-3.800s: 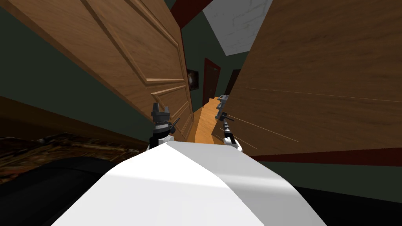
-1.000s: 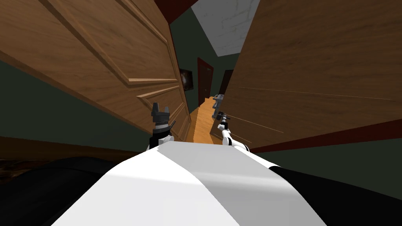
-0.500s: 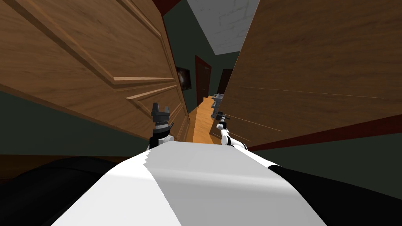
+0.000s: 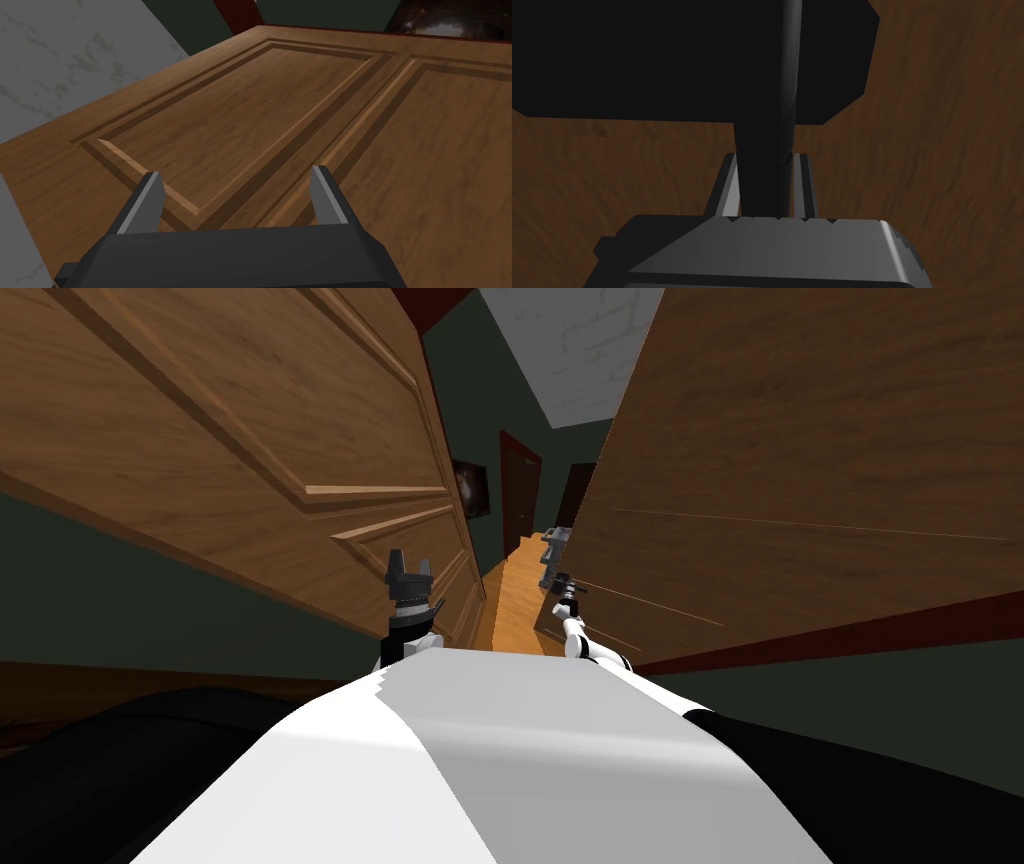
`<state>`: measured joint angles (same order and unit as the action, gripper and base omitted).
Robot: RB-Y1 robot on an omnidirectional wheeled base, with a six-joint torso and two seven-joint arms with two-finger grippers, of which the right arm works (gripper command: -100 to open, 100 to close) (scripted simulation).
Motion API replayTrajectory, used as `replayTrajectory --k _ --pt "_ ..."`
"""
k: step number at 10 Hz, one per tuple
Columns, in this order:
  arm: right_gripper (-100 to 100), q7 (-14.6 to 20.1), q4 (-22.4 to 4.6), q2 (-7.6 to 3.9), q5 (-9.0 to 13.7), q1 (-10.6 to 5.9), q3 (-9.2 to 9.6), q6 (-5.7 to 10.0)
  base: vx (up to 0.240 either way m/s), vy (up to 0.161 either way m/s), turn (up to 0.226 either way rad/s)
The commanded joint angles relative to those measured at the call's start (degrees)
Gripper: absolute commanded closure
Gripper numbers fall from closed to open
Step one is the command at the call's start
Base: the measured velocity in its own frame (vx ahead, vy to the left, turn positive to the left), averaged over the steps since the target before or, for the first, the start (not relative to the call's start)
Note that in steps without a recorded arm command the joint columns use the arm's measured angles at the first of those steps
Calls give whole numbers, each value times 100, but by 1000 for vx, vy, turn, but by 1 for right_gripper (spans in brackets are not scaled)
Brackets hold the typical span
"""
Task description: Pull the door open
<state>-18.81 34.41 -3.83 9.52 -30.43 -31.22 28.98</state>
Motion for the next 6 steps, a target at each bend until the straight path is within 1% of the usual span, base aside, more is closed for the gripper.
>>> replayTrajectory --k 1,2,3,4,6 --pt "100 124 -65 -81 -8 5 59 17 -80 -31 240" --pt "100 252 -74 -183 -11 50 112 13 -97 -19 264" --pt "100 324 -79 -239 -13 74 141 11 -94 -6 198" --pt "100 488 -92 -368 -18 131 209 7 -104 21 210" --pt "100 669 -107 -508 -23 194 286 3 -98 64 180"
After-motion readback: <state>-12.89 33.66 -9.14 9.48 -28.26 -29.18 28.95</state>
